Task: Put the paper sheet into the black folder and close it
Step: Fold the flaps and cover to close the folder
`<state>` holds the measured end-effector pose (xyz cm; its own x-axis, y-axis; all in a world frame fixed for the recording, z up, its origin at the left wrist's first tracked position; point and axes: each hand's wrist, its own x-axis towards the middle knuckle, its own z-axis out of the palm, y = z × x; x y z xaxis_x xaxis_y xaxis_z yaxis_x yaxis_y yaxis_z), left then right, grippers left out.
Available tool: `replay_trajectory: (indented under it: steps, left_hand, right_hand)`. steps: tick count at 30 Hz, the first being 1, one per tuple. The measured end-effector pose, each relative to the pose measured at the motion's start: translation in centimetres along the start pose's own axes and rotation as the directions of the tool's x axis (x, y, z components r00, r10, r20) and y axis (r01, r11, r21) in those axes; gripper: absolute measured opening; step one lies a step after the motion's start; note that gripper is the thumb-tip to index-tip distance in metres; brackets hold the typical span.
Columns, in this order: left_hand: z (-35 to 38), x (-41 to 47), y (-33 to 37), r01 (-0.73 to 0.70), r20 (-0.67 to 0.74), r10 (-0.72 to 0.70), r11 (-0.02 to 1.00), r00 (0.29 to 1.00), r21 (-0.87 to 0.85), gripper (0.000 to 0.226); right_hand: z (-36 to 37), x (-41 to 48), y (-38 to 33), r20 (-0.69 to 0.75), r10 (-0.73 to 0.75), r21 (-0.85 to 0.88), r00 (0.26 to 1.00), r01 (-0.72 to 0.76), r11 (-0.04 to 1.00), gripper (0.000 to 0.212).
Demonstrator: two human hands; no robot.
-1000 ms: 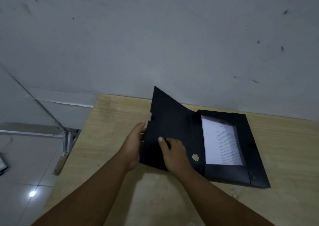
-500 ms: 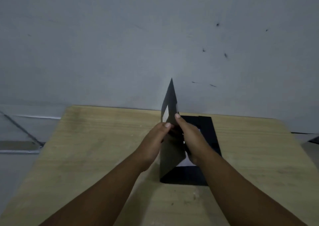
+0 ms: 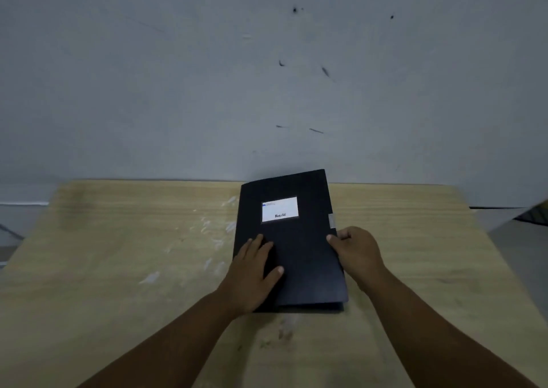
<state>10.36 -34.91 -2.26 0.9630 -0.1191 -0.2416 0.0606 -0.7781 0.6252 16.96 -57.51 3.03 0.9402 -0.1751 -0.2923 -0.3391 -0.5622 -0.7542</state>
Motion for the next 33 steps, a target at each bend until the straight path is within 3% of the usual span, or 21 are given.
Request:
replay_trajectory:
  steps: [4,9,20,29,33]
  left_hand:
    - [2.8,0.2,-1.7,-0.021,-0.072,0.040,0.968,0.997,0.249,0.072]
    - [4.6,0.4,-2.0,0.031,-0.084,0.002,0.920,0.996,0.390,0.073]
    - [4.9,0.4,-1.8,0.049,-0.098,-0.006,0.896,0.995,0.440,0.073]
    - [4.9,0.7,-2.1,0.080,-0.102,-0.041,0.905,0.994,0.418,0.076]
    - [4.6,0.7,-2.2,0.075,-0.126,-0.036,0.945,0.991,0.319,0.077]
  right_hand:
    - [1.1,1.2,3.5,-0.022,0.015,-0.036,1.000,-0.015,0.999,0.023]
    - [2.8,1.8,6.3,-0.022,0.031,-0.085,0.999,-0.033,0.996,0.013]
    - [4.2,5.8,5.9,-0.034,0.046,-0.071,0.998,-0.048,0.996,0.034]
    - [4.2,4.5,7.1,0.060,-0.073,-0.030,0.996,0.075,0.997,0.018]
    - [3.9,2.6,7.8,0.151,-0.122,0.010,0.981,0.122,0.992,0.043]
